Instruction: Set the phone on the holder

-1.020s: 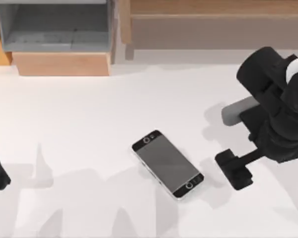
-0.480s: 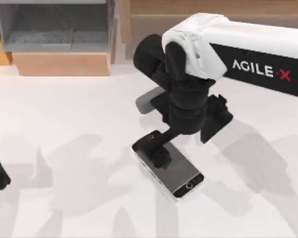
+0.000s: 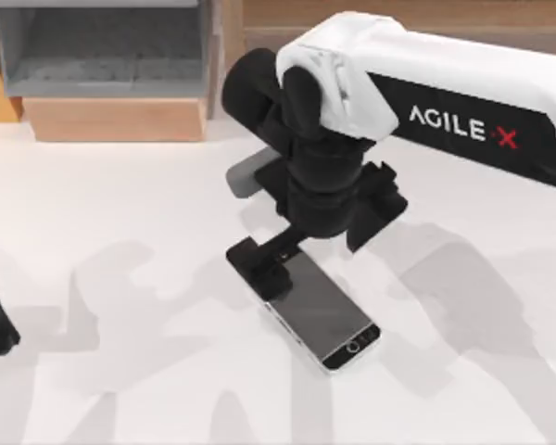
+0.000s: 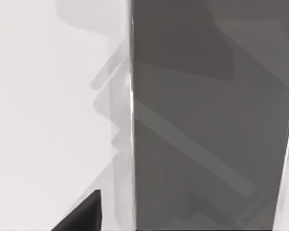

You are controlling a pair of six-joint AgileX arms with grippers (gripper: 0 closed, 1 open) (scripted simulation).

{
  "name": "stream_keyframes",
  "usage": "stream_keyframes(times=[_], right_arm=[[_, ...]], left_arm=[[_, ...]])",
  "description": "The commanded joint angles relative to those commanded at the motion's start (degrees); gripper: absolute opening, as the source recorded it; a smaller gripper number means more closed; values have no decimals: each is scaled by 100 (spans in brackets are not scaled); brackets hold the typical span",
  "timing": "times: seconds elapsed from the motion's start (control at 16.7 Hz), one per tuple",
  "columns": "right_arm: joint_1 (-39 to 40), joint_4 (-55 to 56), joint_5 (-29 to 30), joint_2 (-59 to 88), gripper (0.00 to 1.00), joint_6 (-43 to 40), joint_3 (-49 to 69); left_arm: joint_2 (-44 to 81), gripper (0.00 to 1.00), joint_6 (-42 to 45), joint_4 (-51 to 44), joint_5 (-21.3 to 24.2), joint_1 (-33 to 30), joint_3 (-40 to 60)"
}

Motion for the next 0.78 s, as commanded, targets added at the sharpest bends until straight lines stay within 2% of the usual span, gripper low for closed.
stream_keyframes(times=[0.24,0.6,0.78], right_arm=[[-13,234,1,64,100,-11,-198],[6,1468,5,465,100,12,-985],[8,1537,5,496,100,14,-1042]], left_arm=[[0,100,0,0,0,0,0],[0,100,0,0,0,0,0],[0,100,0,0,0,0,0]])
